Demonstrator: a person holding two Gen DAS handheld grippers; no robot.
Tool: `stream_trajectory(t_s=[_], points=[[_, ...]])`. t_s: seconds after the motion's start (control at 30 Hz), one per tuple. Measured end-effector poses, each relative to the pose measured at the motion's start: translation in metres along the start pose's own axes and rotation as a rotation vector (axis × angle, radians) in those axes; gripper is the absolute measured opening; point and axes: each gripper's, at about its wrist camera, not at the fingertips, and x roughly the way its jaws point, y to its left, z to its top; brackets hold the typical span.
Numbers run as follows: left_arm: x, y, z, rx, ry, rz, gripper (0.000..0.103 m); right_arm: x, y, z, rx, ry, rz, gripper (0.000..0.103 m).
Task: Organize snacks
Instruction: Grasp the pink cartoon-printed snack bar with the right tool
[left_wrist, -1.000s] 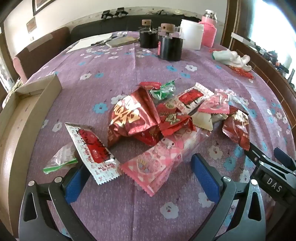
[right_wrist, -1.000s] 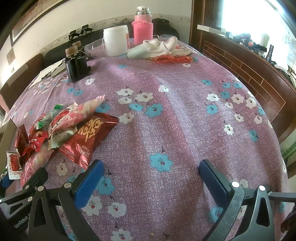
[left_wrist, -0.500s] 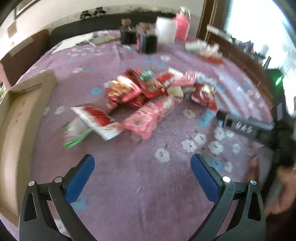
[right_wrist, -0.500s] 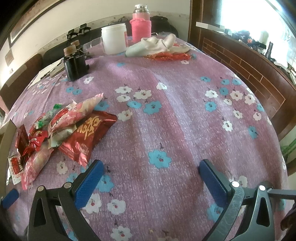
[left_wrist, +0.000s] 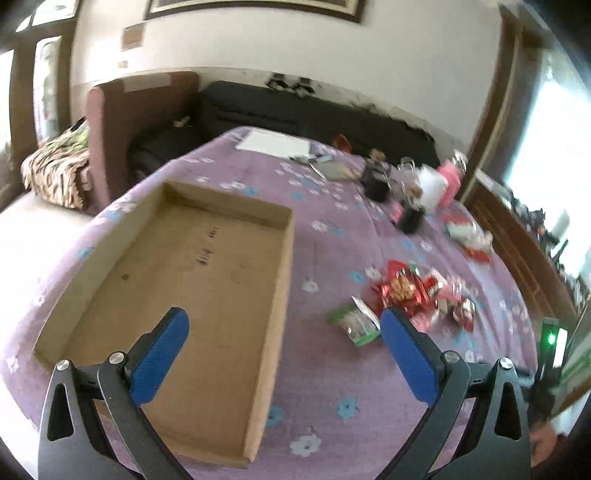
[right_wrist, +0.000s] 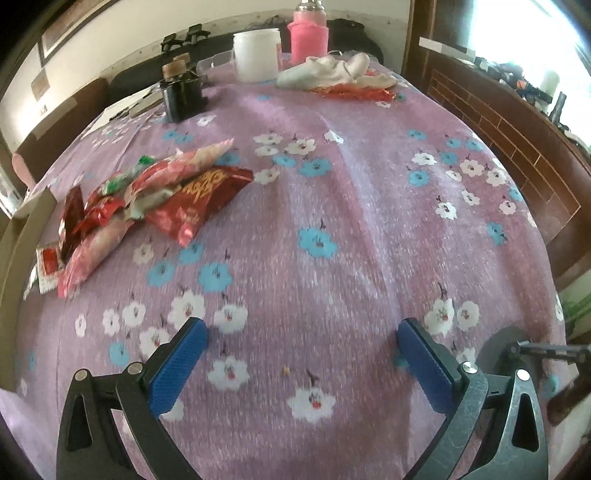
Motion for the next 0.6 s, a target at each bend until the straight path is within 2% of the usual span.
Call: stream_trajectory(t_s=[0.2,0.3,0.47,0.6], points=[[0.001,0.012,-0.006,-0.071,0.025,-0.090,0.103,-0.004,-0.002,-0.005,0.028,0.001,0.001,0.103],[0.000,0.015,-0.011,-0.088,0.021,-0.090,0.103,-0.003,-0.004,-0.004,0.019,0.029,0.013,0.103],[0.005,0.006,-0.020,0.013,0.079,-0.038,0.103,-0.009,-0.001,-0.010,-0.016,0.031,0.006,0.103],[0.009,0.001,-0.028,0.038,0.105,-0.050,0.103,-0.019,0.017,-0.011,-0.048,0.017,0.101,0.102]])
